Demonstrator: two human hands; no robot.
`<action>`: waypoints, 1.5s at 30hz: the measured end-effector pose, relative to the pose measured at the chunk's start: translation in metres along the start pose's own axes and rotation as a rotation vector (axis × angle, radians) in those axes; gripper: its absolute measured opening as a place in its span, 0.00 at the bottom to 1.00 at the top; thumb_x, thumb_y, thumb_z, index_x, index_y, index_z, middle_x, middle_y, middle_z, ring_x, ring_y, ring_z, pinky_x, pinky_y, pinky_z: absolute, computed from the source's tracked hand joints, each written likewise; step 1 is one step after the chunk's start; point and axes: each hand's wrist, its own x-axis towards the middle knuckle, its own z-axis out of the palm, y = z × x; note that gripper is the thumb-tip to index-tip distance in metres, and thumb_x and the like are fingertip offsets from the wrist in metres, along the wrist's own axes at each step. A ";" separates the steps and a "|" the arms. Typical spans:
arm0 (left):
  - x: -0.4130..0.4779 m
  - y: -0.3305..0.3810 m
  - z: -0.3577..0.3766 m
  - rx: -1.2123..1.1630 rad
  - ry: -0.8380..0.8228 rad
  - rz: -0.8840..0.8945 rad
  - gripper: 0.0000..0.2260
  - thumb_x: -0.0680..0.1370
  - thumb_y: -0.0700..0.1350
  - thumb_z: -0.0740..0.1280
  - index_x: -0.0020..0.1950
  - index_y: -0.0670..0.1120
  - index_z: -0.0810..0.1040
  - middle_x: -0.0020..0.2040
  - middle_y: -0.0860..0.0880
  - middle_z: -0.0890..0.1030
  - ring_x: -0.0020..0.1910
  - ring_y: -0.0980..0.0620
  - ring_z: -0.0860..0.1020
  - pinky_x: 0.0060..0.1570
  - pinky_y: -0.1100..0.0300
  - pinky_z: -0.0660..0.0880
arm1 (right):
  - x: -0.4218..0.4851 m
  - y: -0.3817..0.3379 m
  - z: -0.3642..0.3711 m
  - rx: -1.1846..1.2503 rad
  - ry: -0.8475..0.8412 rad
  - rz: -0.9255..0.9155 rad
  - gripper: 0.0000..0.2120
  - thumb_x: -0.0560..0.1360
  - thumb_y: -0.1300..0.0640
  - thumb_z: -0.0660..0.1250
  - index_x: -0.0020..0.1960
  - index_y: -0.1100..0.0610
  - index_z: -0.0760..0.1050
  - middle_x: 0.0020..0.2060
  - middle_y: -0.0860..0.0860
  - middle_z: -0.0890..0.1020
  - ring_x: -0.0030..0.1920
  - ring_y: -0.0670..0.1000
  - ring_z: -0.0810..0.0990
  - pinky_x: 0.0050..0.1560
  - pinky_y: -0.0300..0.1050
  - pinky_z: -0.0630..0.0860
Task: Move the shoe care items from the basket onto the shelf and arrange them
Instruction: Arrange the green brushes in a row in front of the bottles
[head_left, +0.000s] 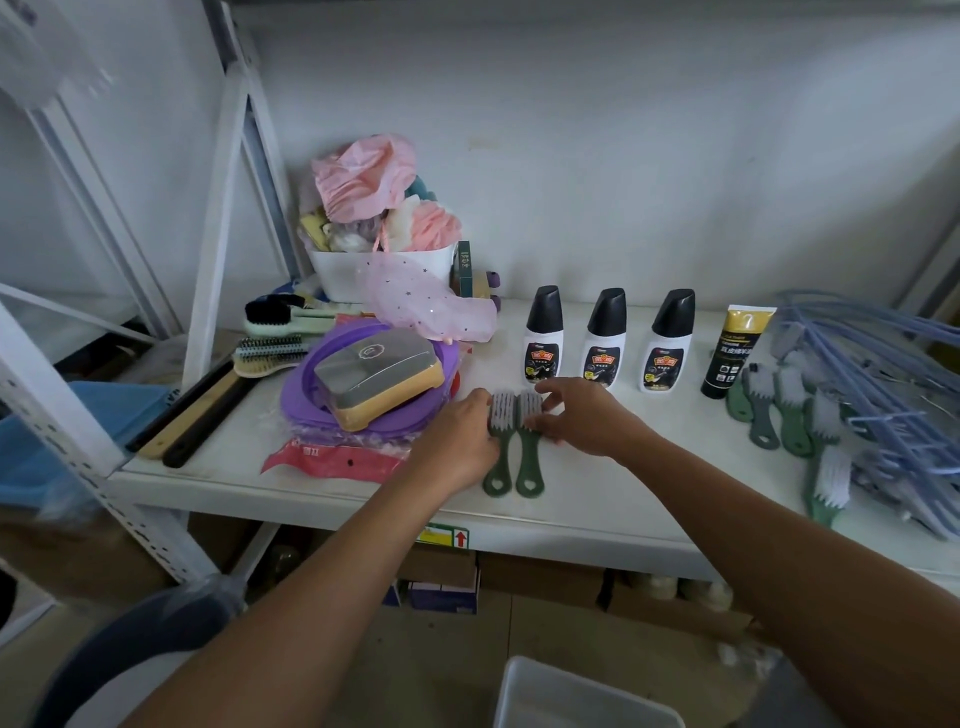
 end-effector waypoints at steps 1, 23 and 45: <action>0.001 -0.001 0.001 0.007 0.002 -0.002 0.17 0.80 0.44 0.68 0.68 0.43 0.71 0.59 0.44 0.80 0.55 0.48 0.80 0.52 0.54 0.79 | 0.000 0.000 0.000 -0.003 0.000 -0.001 0.28 0.75 0.51 0.73 0.72 0.54 0.70 0.60 0.52 0.81 0.40 0.47 0.84 0.45 0.43 0.82; 0.019 -0.009 0.020 0.025 0.049 -0.003 0.20 0.78 0.41 0.70 0.69 0.45 0.71 0.64 0.44 0.80 0.62 0.46 0.79 0.55 0.50 0.82 | -0.004 -0.001 -0.001 -0.046 -0.008 -0.011 0.31 0.71 0.51 0.78 0.70 0.54 0.71 0.66 0.51 0.77 0.57 0.52 0.80 0.57 0.46 0.78; 0.016 -0.007 0.023 0.025 0.066 0.017 0.20 0.77 0.43 0.72 0.67 0.45 0.71 0.60 0.46 0.78 0.58 0.48 0.79 0.50 0.58 0.82 | -0.003 -0.002 0.004 -0.033 0.024 0.015 0.30 0.72 0.52 0.77 0.70 0.54 0.70 0.63 0.52 0.78 0.55 0.51 0.79 0.47 0.38 0.73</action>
